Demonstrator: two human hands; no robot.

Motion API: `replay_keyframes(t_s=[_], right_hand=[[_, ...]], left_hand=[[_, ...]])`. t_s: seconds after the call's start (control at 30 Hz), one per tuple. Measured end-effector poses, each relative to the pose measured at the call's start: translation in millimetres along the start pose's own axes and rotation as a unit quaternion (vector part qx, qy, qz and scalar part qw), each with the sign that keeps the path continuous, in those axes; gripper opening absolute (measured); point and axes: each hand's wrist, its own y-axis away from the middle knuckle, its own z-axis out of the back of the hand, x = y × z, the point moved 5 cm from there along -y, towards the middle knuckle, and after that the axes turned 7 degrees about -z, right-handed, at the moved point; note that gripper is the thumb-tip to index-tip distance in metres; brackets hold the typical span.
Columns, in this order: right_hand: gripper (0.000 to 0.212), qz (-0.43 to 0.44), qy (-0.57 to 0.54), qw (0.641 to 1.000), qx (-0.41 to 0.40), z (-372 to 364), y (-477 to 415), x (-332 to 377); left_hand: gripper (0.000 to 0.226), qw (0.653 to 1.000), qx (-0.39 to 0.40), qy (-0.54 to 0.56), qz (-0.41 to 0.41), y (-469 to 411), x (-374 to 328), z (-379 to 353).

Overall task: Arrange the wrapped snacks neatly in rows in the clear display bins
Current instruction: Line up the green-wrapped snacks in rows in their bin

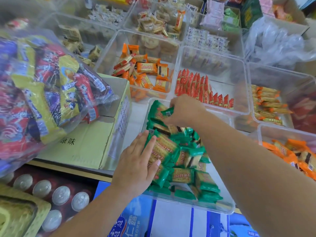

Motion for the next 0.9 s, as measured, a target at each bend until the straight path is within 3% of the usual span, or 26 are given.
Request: replay_keyframes(t_s=[0.13,0.23,0.33,0.53,0.63,0.7,0.73,0.8,0.83,0.9], right_hand=[[0.104,-0.002,-0.017,1.000,-0.016,-8,-16,13],[0.113,-0.007,-0.083,0.994,-0.076,-16,-12,11],[0.112,0.024,-0.189,0.978,-0.084,-32,6,4],[0.082,0.032,-0.263,0.958,-0.107,-49,42,-30],[0.045,-0.009,-0.279,0.942,-0.187,-48,56,-73],[0.027,-0.048,-0.244,0.955,-0.160,-61,63,-103],[0.036,-0.043,-0.199,0.975,-0.088,-75,67,-109],[0.085,0.013,-0.080,0.995,0.061,-111,78,-108],[0.106,0.033,-0.049,0.995,0.086,-124,81,-105],[0.116,0.018,-0.050,0.997,0.055,-136,78,-101]], left_hand=[[0.070,1.000,0.003,0.005,0.006,0,1,0],[0.071,1.000,0.001,0.006,0.005,0,1,0],[0.072,1.000,0.000,0.011,0.004,0,1,2],[0.071,1.000,0.014,-0.011,0.011,0,0,-1],[0.074,1.000,0.021,-0.011,0.015,0,0,1],[0.076,1.000,0.022,-0.016,0.016,0,0,2],[0.077,1.000,0.021,-0.014,0.017,0,0,3],[0.078,1.000,0.018,-0.007,0.021,0,-1,4],[0.078,1.000,0.018,-0.009,0.021,0,-2,4],[0.079,0.999,0.023,-0.019,0.020,-1,-2,4]])
